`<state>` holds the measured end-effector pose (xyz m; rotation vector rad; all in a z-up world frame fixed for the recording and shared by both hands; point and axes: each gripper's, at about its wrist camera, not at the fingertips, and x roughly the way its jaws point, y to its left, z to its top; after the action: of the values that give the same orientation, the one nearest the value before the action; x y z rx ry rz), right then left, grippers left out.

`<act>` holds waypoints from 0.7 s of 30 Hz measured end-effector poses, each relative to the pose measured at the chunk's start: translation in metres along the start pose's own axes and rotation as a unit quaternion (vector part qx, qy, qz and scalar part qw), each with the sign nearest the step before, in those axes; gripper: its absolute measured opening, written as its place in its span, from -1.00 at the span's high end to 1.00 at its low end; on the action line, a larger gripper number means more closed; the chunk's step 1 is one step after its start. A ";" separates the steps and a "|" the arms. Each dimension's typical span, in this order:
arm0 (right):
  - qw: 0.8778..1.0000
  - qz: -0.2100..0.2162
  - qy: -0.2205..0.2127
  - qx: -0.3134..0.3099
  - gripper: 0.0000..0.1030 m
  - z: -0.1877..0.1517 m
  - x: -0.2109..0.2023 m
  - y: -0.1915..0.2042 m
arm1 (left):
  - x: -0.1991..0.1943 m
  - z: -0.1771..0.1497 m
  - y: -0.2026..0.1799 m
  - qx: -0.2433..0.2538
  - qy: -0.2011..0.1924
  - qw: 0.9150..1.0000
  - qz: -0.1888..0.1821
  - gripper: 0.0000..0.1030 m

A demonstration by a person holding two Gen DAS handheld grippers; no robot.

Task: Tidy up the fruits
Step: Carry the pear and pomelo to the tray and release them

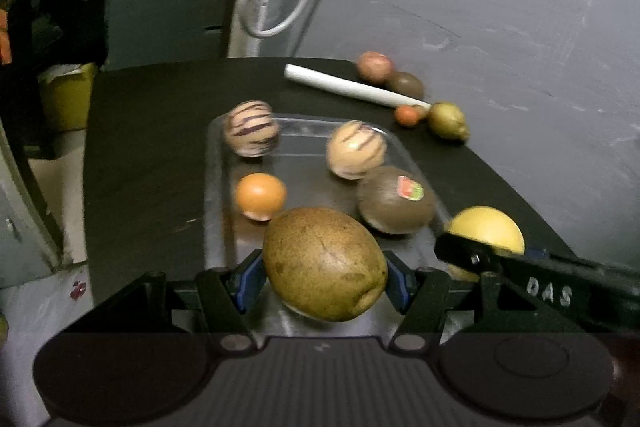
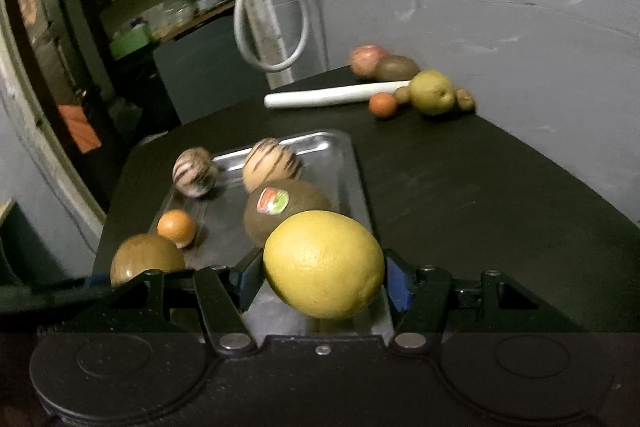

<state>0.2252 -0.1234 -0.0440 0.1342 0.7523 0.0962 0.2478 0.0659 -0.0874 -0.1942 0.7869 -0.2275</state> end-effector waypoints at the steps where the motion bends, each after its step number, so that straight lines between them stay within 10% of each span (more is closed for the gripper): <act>1: 1.000 0.001 0.001 -0.005 -0.23 -0.002 0.001 0.001 | 0.001 0.000 0.003 -0.003 -0.001 1.000 0.002 -0.27; 21: 0.990 -0.004 -0.021 -0.139 -0.24 -0.015 0.016 0.014 | 0.010 -0.003 0.006 -0.008 0.008 1.000 0.008 -0.28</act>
<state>0.2262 -0.1063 -0.0634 -0.1318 0.6902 0.1887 0.2528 0.0687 -0.0976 -0.2018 0.8054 -0.2078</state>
